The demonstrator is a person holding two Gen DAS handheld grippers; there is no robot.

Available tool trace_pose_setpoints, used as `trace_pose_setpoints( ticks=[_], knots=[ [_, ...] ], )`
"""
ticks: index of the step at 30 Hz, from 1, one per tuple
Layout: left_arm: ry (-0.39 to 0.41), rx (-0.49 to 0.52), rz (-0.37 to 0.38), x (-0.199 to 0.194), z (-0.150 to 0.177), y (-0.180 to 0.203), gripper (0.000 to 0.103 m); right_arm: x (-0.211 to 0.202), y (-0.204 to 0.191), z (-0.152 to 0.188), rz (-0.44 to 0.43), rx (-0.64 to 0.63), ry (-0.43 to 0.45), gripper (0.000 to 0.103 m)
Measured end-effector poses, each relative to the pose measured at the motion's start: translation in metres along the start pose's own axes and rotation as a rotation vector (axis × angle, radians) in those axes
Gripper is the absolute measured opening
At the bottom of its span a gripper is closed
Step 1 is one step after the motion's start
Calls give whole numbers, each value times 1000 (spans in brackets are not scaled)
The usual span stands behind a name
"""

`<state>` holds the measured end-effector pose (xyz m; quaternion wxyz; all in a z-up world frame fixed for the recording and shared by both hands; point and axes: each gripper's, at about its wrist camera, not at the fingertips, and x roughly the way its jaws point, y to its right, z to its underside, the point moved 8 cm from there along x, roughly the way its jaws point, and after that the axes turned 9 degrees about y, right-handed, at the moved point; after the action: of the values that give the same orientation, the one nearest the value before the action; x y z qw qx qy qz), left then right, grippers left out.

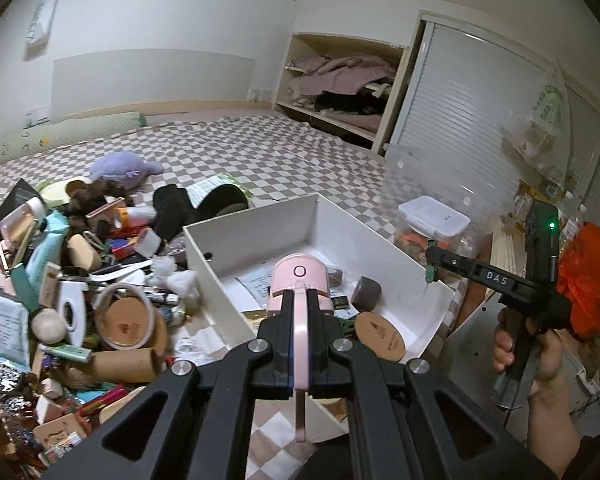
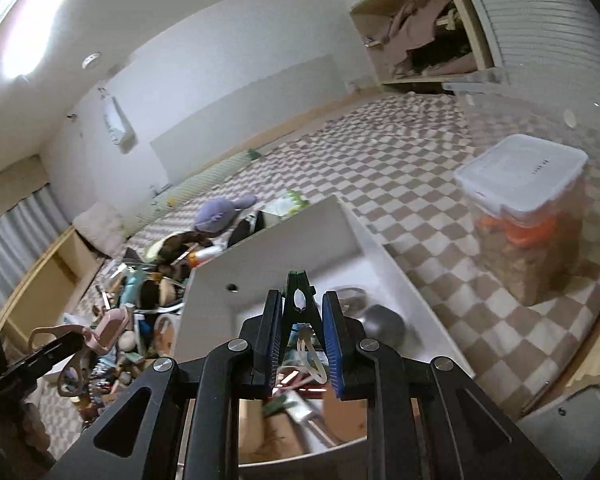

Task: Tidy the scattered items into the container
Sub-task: 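Carry the pink clip and green clip over the white box with both tools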

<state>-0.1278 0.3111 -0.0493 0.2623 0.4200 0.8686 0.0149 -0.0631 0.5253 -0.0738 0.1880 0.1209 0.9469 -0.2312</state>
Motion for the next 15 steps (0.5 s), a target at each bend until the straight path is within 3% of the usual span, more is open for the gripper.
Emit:
trace_pose_setpoints(
  ticks=[15],
  knots=[
    [-94,7,66,56,32,46,4,18,22,35,57,-59,-133,21]
  ],
)
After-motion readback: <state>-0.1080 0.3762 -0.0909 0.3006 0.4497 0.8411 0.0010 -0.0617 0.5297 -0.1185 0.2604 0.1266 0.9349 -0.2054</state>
